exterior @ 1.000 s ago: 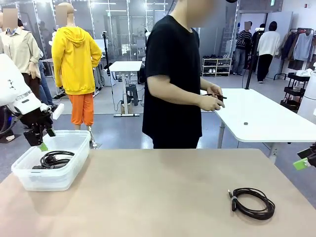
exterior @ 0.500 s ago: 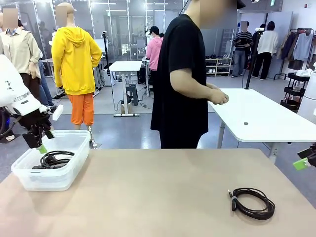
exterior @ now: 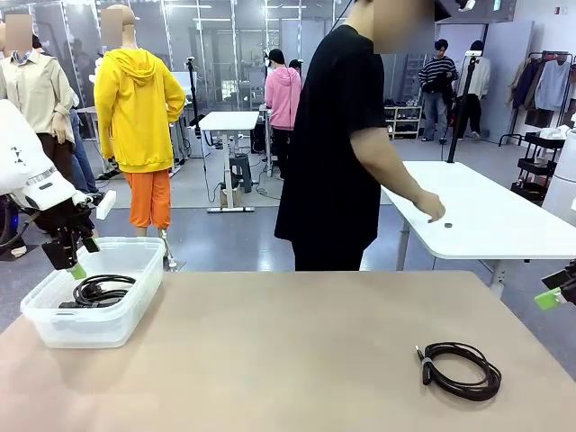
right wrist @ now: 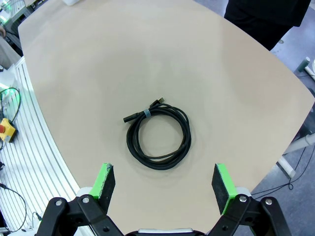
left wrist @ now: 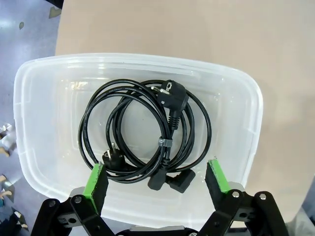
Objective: Organize and store the cables.
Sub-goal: Place the USB Extension Cable into the Organizing box.
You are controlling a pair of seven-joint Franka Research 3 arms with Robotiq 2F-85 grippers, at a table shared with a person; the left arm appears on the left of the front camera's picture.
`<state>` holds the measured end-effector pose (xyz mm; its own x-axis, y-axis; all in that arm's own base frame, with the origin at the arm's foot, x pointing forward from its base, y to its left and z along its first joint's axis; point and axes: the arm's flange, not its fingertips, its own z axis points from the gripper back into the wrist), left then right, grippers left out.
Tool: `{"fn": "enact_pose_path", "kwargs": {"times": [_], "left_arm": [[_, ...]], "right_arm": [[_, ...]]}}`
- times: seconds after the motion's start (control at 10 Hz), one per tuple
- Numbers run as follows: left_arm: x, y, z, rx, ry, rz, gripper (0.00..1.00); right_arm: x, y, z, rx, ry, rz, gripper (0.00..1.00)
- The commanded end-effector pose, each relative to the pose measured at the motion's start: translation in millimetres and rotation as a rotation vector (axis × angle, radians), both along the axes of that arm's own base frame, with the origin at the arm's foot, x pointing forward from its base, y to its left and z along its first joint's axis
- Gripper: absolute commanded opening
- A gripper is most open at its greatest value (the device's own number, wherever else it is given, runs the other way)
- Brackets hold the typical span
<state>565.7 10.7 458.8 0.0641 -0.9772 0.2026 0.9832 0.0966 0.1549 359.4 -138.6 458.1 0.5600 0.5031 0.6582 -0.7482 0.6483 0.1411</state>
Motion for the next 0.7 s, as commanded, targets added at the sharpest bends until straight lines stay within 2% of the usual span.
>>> {"fn": "enact_pose_path", "kwargs": {"times": [0.0,0.5,0.6], "left_arm": [[3.3,1.9,1.1,0.003,-0.005,-0.005,1.0],[0.0,0.0,0.0,0.0,0.0,0.0,1.0],[-11.8,-0.3,27.8,0.05,0.038,0.036,1.0]], "right_arm": [[1.0,0.9,1.0,0.017,0.006,-0.008,1.0],[0.0,0.0,0.0,0.0,0.0,0.0,1.0],[13.3,22.0,11.6,-0.011,0.042,-0.116,1.0]]}}
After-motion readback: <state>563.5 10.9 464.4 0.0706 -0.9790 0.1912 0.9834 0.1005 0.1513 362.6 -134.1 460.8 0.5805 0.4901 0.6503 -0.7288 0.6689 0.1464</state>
